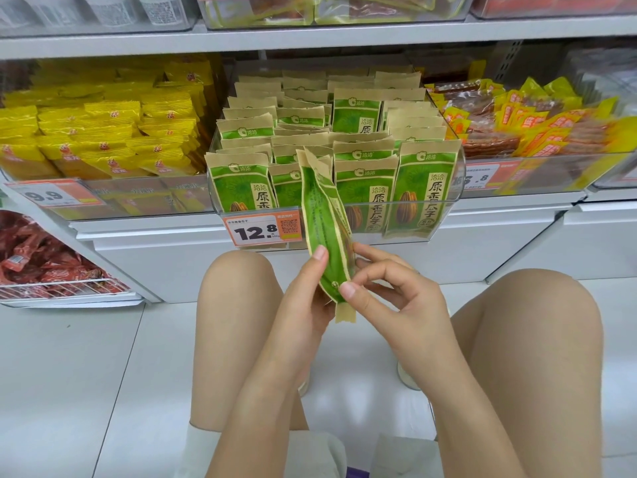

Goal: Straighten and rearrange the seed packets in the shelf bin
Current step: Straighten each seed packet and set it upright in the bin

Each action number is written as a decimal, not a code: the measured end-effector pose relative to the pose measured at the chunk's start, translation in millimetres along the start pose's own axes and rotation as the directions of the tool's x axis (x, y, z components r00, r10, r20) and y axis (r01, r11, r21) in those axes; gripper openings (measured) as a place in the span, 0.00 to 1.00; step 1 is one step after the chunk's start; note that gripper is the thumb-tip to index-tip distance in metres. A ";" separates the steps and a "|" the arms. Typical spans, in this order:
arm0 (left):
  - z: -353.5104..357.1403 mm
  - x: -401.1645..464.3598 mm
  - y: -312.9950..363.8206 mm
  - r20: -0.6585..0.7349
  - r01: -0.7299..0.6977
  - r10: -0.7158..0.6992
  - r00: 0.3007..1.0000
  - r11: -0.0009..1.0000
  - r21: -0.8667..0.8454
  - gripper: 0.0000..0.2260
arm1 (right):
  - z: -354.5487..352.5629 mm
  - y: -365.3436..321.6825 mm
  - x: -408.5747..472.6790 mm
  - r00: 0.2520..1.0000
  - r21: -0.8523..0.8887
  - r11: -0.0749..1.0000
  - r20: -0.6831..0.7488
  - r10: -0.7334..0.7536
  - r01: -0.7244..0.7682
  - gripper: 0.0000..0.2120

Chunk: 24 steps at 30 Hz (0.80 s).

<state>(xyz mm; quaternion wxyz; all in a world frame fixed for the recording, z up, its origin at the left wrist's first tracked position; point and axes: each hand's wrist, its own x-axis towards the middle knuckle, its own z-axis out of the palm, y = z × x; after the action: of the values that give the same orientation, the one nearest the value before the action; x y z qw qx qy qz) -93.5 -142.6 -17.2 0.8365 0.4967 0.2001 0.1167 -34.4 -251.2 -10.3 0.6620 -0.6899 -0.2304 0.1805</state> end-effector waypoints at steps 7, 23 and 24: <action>1.1 -1.7 2.3 -0.163 -0.117 0.146 0.976 0.978 0.172 0.14 | 7.9 7.7 -1.5 0.997 -0.246 0.967 -0.016 -0.072 0.066 0.13; 2.5 46.7 64.8 0.272 -0.321 0.217 0.938 0.841 0.435 0.13 | -79.9 -62.7 98.1 0.966 -0.047 0.989 0.215 0.145 -0.138 0.09; 4.5 52.8 70.3 0.293 -0.330 0.213 0.932 0.833 0.445 0.13 | -84.2 -65.7 104.3 0.960 -0.041 0.989 0.239 0.146 -0.140 0.08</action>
<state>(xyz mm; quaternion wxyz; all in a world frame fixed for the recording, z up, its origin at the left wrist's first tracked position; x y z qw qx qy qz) -44.1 -91.5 34.9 0.6764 0.7245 0.0510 0.1224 93.5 -262.0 65.9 0.6061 -0.6856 -0.2607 0.3076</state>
